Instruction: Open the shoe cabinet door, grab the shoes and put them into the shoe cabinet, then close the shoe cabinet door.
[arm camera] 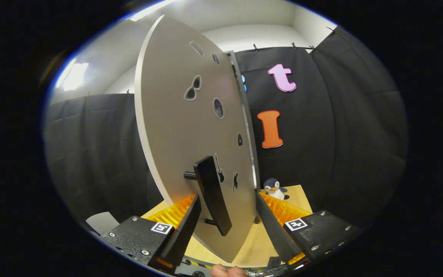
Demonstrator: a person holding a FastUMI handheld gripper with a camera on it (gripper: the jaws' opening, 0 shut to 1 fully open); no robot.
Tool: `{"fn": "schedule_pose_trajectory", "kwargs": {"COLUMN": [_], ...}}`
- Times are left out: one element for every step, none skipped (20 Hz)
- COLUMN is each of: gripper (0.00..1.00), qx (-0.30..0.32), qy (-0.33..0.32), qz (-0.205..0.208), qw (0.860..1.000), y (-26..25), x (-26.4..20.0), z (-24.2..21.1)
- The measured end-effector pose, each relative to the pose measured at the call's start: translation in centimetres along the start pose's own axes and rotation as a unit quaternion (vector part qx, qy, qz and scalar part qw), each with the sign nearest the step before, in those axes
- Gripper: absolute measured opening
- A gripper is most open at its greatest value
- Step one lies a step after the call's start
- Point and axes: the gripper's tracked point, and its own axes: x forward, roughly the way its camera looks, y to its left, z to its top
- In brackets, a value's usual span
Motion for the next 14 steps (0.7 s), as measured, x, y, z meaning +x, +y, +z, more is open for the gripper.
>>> {"fn": "schedule_pose_trajectory", "kwargs": {"gripper": [0.91, 0.91, 0.91, 0.91, 0.91, 0.91, 0.91, 0.91, 0.91, 0.91, 0.91, 0.92, 0.92, 0.92], "qx": [0.004, 0.007, 0.008, 0.011, 0.013, 0.014, 0.014, 0.013, 0.011, 0.006, 0.001, -0.003, -0.007, -0.011], "qy": [-0.004, -0.009, -0.016, -0.021, -0.020, -0.021, -0.023, -0.022, -0.021, -0.021, -0.019, -0.017, -0.017, -0.019], "qz": [-0.005, -0.013, -0.019, -0.023, -0.026, -0.026, -0.025, -0.022, -0.019, -0.020, -0.021, -0.022, -0.022, -0.022], "qw": [1.000, 1.000, 1.000, 0.999, 0.999, 0.999, 0.999, 0.999, 1.000, 1.000, 1.000, 1.000, 1.000, 1.000], "y": [0.9, 1.7, 2.6, 3.5, 4.5, 5.4, 6.6, 7.7, 8.9, 9.9, 10.7, 11.7, 12.7, 13.7], "x": [0.6, 1.3, 1.9, 2.6, 3.3, 3.9, 4.4, 5.1, 5.8, 6.4, 7.3, 8.3, 9.3, 10.4], "z": [0.0, 0.2, 0.4, 0.4, 0.3, 0.2, 0.3, 0.2, 0.1, 0.0, -0.3, -0.6, -0.7, -0.7]}}
